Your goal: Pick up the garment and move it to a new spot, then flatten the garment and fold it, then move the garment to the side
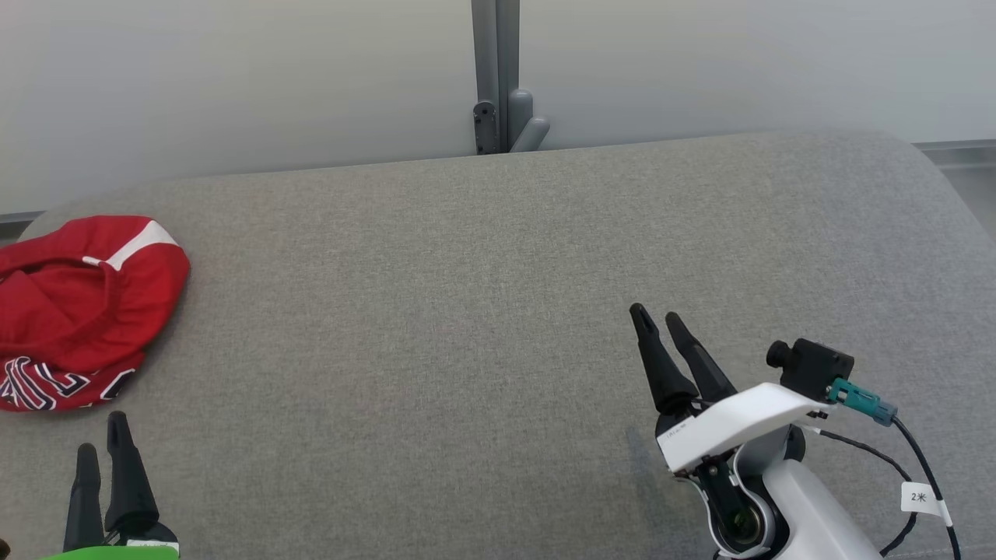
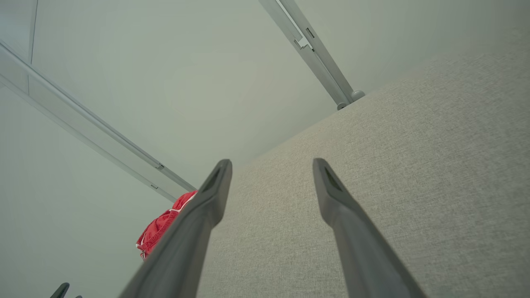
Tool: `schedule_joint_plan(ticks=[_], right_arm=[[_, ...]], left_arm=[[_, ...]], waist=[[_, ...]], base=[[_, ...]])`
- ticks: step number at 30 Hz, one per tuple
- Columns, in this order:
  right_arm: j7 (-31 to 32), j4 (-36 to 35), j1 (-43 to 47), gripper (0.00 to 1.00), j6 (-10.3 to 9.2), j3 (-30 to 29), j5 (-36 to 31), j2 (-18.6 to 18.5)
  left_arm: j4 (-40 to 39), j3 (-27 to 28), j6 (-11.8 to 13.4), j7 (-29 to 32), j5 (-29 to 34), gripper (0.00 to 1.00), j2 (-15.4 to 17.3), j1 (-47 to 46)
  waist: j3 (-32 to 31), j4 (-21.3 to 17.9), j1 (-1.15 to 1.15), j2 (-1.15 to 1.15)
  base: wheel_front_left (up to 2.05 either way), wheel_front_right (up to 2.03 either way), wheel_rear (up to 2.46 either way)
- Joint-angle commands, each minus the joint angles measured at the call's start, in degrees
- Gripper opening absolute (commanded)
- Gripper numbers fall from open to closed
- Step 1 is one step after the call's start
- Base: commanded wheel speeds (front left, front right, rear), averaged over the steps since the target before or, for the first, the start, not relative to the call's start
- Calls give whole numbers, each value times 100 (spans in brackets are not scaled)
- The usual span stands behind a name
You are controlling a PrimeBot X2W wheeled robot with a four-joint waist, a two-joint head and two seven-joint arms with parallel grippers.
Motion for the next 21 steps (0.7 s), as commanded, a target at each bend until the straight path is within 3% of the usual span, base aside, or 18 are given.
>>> schedule_joint_plan(ticks=[1, 21], right_arm=[[-44, -140, -11, 100, 2, -69, -199, 6], [-262, -822, 470, 100, 2, -715, -1844, 4]], left_arm=[[-56, -44, -19, -45, 173, 100, 69, -149], [-88, -582, -27, -387, 1729, 100, 148, -308]], waist=[[-6, 4, 0, 0], [-17, 1, 0, 0]], base=[[0, 0, 0], [0, 0, 0]])
